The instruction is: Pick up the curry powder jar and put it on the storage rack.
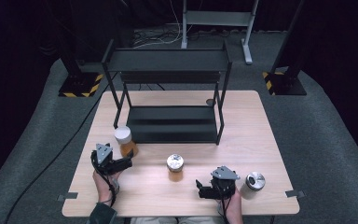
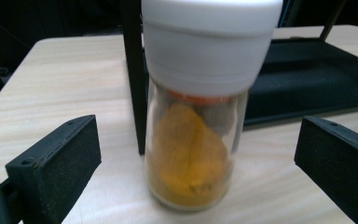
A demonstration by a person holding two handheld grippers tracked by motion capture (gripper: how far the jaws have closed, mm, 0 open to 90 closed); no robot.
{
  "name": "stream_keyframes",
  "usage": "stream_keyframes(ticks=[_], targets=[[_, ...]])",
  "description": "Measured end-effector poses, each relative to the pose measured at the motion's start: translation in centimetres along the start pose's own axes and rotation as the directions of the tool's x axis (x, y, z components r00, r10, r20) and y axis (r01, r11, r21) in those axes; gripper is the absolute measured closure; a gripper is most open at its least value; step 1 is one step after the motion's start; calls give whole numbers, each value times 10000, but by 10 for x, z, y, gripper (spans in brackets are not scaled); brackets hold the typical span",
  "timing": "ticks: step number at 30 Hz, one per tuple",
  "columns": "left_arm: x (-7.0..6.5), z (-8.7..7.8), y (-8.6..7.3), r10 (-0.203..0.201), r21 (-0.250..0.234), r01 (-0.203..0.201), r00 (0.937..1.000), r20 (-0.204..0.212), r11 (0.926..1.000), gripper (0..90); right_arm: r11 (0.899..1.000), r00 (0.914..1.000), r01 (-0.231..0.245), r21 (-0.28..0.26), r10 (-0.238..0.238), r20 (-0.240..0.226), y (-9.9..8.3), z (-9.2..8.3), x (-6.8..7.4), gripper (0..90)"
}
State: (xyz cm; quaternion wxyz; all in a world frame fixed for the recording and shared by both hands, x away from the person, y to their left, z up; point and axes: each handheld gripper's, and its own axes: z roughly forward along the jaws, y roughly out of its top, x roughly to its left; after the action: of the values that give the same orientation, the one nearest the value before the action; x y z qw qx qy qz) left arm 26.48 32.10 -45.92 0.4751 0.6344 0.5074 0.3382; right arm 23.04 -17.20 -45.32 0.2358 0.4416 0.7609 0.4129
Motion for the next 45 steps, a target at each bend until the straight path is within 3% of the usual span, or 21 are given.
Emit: stream_keyframes(ticks=[7,19,28,32,37,45], targets=[[-8,8,9,147,-221,-151,9997,-178,9996,0,10000,10000,21,-69,-21,33,-1,-1,1,4],[-15,19,18,140,-184,-149,9988,-460,9997,0,9999,10000,73,-73,-72,45,-1,-1,1,5],[-18,21,22,415,-148,-424,9973,-614,9990,5,9998,9999,107,-144,-106,58,-3,-1,2,7],[-20,19,20,593,-247,-611,9960,-675,9978,148,9999,10000,79,-146,-78,31,-3,-1,1,6],[-23,21,20,608,-107,-619,9951,-782,9980,185,9998,9999,92,-153,-91,58,-3,-1,2,6],[-22,21,21,535,-77,-543,9956,-774,9985,332,9998,10000,81,-174,-80,36,-3,-2,1,7]])
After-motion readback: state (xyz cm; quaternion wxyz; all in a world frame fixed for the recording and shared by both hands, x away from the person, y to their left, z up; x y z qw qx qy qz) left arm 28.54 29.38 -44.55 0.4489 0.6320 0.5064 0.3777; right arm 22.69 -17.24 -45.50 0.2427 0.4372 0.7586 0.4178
